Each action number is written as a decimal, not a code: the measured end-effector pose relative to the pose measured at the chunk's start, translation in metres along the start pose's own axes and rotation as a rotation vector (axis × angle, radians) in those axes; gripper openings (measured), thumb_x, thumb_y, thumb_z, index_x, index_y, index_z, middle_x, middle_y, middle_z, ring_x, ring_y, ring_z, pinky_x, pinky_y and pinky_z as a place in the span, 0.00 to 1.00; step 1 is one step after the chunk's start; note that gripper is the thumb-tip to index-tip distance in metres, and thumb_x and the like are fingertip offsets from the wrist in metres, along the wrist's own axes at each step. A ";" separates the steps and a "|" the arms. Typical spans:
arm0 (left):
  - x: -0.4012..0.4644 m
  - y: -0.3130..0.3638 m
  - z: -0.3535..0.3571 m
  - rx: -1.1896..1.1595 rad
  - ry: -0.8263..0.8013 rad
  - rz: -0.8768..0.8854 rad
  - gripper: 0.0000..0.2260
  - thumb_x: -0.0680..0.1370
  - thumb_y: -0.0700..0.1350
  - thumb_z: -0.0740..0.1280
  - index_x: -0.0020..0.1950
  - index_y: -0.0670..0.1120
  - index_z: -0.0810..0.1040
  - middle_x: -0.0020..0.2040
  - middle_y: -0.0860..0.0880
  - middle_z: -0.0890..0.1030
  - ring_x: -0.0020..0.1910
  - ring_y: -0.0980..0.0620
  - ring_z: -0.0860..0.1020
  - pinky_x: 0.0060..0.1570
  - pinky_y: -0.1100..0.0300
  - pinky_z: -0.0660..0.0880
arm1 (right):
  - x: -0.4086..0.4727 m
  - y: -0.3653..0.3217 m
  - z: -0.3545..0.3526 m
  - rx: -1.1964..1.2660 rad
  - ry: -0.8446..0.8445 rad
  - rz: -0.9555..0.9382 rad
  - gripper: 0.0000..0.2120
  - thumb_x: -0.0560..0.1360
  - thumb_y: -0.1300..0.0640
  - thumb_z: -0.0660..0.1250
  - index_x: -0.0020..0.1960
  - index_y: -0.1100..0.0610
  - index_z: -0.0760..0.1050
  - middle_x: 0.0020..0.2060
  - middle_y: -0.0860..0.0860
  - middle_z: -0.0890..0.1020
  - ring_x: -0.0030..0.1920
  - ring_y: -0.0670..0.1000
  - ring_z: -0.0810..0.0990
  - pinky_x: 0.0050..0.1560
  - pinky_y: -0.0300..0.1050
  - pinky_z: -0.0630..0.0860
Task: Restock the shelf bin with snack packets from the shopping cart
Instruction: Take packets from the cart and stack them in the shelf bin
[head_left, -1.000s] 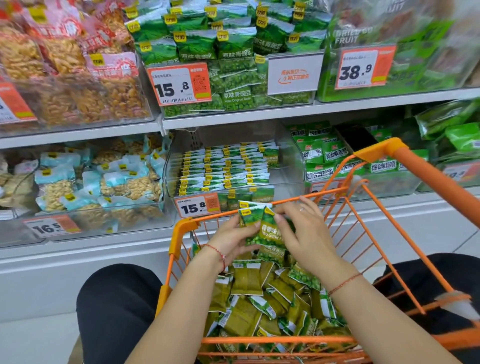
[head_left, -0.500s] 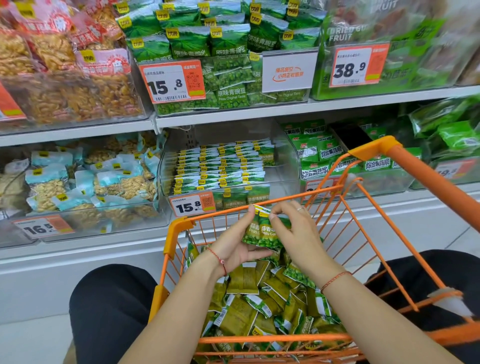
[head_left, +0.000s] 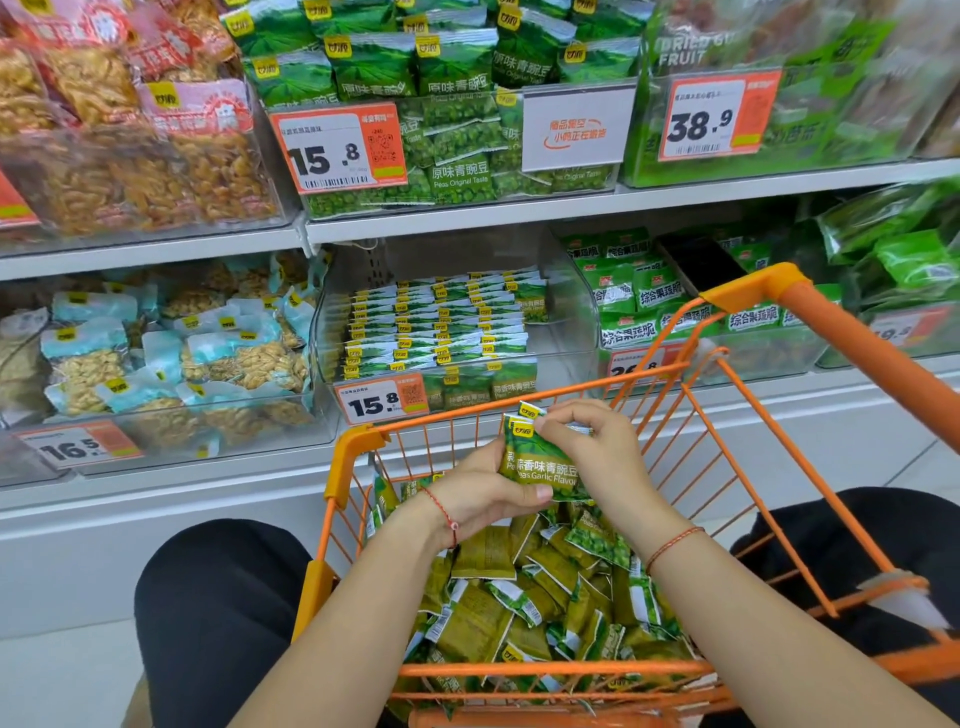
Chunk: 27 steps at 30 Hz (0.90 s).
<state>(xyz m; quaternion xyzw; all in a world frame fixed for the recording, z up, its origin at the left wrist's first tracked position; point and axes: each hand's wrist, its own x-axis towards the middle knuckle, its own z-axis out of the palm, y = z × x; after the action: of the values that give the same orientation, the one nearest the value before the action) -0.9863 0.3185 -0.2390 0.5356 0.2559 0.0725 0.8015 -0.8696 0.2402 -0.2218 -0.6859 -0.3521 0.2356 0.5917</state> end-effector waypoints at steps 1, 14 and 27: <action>-0.001 0.001 0.001 -0.019 -0.002 0.005 0.20 0.74 0.25 0.62 0.62 0.42 0.69 0.49 0.46 0.80 0.47 0.52 0.81 0.46 0.60 0.79 | -0.001 0.000 0.001 -0.012 0.002 -0.025 0.05 0.71 0.61 0.72 0.38 0.52 0.81 0.45 0.48 0.79 0.49 0.42 0.76 0.53 0.41 0.67; -0.003 0.007 0.000 0.292 0.252 0.184 0.15 0.74 0.47 0.72 0.58 0.48 0.73 0.53 0.54 0.77 0.40 0.59 0.80 0.57 0.52 0.76 | -0.001 0.006 0.001 0.127 -0.132 0.183 0.37 0.70 0.35 0.66 0.72 0.53 0.63 0.67 0.48 0.71 0.67 0.52 0.70 0.65 0.57 0.70; -0.001 0.009 -0.001 0.241 0.424 0.285 0.30 0.72 0.37 0.73 0.72 0.39 0.66 0.69 0.48 0.69 0.66 0.52 0.70 0.62 0.49 0.73 | -0.009 -0.003 -0.004 0.125 -0.193 0.046 0.14 0.75 0.51 0.68 0.45 0.38 0.62 0.41 0.30 0.69 0.39 0.37 0.76 0.38 0.31 0.71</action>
<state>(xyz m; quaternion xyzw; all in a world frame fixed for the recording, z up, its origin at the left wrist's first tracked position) -0.9867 0.3229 -0.2308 0.6303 0.3467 0.2638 0.6426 -0.8733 0.2307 -0.2194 -0.6298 -0.3763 0.3354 0.5910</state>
